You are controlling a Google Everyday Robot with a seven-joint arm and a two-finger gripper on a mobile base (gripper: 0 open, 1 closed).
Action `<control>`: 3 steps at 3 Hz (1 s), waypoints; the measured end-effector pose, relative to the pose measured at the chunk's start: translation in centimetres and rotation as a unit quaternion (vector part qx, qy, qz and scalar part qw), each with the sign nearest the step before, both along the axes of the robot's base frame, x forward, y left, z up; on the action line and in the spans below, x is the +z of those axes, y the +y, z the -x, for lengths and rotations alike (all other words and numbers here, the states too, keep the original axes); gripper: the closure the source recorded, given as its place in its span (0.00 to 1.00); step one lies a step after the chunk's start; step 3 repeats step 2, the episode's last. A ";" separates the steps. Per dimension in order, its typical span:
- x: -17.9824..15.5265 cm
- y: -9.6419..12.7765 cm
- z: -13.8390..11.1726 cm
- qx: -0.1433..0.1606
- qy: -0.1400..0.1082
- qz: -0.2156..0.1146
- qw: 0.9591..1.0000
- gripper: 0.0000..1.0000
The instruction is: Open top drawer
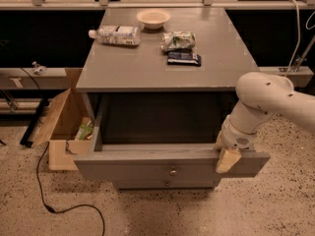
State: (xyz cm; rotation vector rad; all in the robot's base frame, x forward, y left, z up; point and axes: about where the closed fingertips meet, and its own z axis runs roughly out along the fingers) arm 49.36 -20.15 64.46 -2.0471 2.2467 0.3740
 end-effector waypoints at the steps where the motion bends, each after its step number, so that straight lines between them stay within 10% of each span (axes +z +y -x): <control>1: 2.6 -0.7 0.1 0.006 -0.024 0.005 1.000 0.00; 2: 8.2 -3.0 1.2 -0.010 -0.084 0.000 0.996 0.00; 3: 8.2 -3.0 1.2 -0.010 -0.084 0.000 0.996 0.00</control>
Offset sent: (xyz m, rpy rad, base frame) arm -0.0218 -0.0546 0.1381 0.0067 -0.2807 -0.0583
